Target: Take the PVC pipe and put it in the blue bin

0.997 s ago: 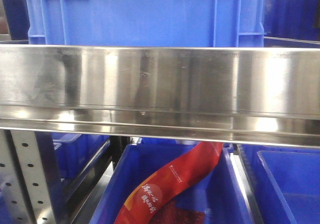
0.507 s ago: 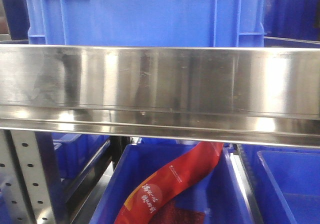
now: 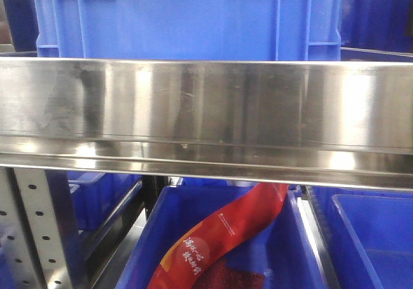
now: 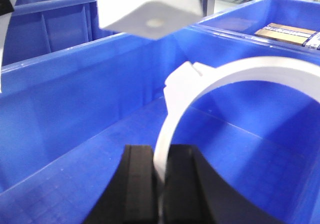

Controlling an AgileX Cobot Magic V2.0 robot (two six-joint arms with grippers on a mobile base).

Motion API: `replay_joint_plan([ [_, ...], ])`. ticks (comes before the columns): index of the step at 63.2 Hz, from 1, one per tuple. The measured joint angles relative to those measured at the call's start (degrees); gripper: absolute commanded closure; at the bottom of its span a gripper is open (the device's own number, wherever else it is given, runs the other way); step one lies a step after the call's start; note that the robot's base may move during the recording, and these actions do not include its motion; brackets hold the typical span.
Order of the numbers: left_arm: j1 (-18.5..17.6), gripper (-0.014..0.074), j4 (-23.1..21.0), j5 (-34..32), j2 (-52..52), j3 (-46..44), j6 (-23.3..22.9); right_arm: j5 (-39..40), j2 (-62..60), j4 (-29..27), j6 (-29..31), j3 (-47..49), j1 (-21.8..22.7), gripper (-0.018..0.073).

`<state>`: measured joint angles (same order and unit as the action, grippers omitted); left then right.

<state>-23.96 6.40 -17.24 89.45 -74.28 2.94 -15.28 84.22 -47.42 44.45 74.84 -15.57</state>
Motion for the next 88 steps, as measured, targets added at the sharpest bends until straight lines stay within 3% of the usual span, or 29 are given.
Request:
replay_joint_plan([
  [6,0.00,0.0502,0.00,0.22,0.00,0.00,0.00,0.00,0.00,0.00,0.00,0.00,0.00,0.0320],
  [15,0.00,0.0433,0.00,0.22,0.00,0.00,0.00,0.13,0.00,0.00,-0.11,0.00,0.00,0.0312],
  [38,0.00,0.0426,0.00,0.09,0.00,-0.02,0.00,0.56,-0.38,0.00,-0.02,0.00,0.00,0.0319],
  [44,0.00,0.0426,0.00,-0.13,0.00,-0.02,0.00,0.56,-1.90,0.00,-0.02,0.00,0.00,0.0393],
  [52,0.00,0.0466,0.00,-0.13,-0.63,-0.02,0.00,0.93,-5.11,0.00,-0.13,0.00,0.00,0.0573],
  [58,0.00,0.0594,0.00,-0.02,-1.90,-0.02,0.00,1.04,-7.52,0.00,-0.13,0.00,0.00,0.0727],
  [63,-0.37,0.0711,0.00,0.38,-3.20,-0.02,0.00,1.04,-9.26,0.00,-0.13,0.00,0.00,0.0727],
  [88,-2.34,0.0707,0.00,9.32,-11.49,-0.12,0.00,-4.98,-17.22,1.07,0.01,0.00,0.00,0.0721],
])
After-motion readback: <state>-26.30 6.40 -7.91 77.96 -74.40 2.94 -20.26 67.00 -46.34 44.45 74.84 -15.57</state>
